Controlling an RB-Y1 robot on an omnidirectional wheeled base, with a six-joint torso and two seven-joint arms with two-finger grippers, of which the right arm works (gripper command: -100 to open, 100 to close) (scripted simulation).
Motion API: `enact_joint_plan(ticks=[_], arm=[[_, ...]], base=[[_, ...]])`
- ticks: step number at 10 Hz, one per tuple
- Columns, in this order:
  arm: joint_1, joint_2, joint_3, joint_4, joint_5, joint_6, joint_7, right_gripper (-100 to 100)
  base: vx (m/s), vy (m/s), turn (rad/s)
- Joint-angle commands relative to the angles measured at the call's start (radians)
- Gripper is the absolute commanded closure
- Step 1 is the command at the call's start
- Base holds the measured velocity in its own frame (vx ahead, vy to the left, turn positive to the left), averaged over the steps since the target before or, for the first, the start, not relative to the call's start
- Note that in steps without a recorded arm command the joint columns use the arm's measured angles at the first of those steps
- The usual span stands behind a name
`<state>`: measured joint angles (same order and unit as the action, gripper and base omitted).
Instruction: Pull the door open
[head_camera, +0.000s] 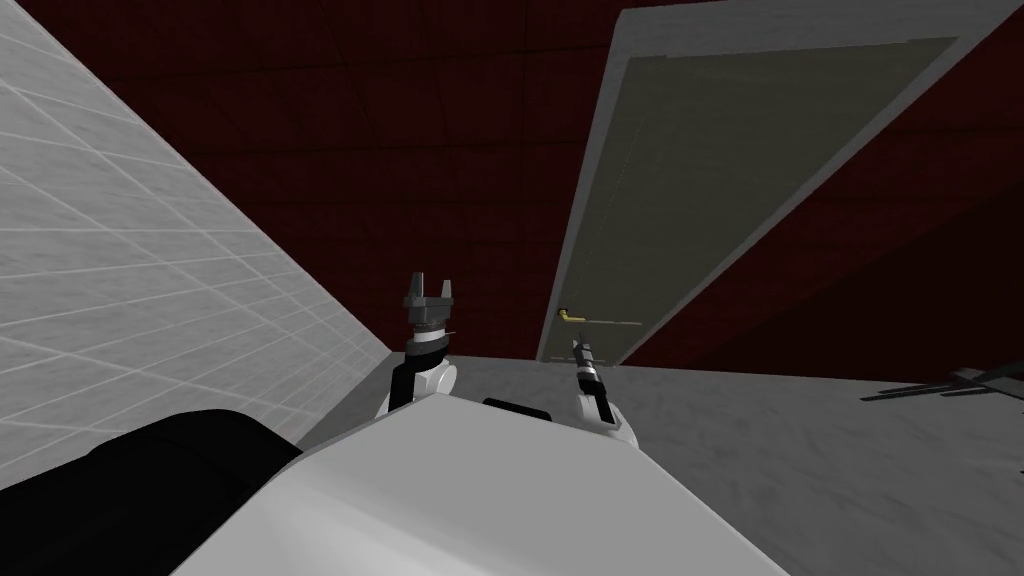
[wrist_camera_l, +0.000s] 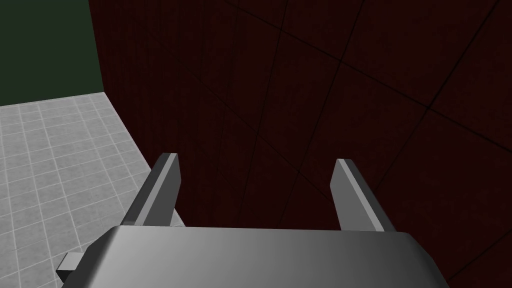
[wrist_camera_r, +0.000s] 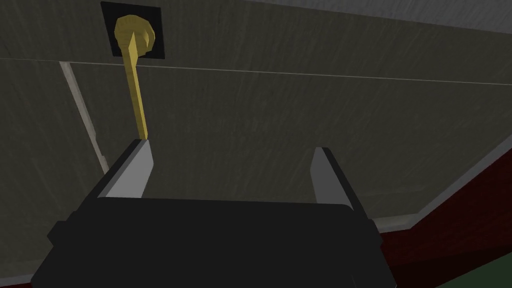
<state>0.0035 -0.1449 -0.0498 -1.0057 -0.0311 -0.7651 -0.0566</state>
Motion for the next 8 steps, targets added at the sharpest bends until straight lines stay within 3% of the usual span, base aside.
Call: enact_joint_plan(ticks=[1,2,4,5,8], arm=[[-0.017,-0.005,-0.005,0.050,-0.001,-0.008,-0.011,-100],[-0.017,-0.005,-0.005,0.057,-0.001,-0.008,-0.011,-100],[-0.049,-0.011,-0.013,0.131,-0.002,-0.023,-0.025,-100],[-0.049,-0.011,-0.013,0.139,-0.002,-0.023,-0.025,-100],[-0.092,-0.018,-0.024,0.248,-0.003,-0.043,-0.045,-100]], base=[[0.024,-0.061,0.119],[0.015,-0.052,0.059],[0.027,-0.084,0.142],[0.020,-0.091,0.069],[0.008,-0.100,0.148]])
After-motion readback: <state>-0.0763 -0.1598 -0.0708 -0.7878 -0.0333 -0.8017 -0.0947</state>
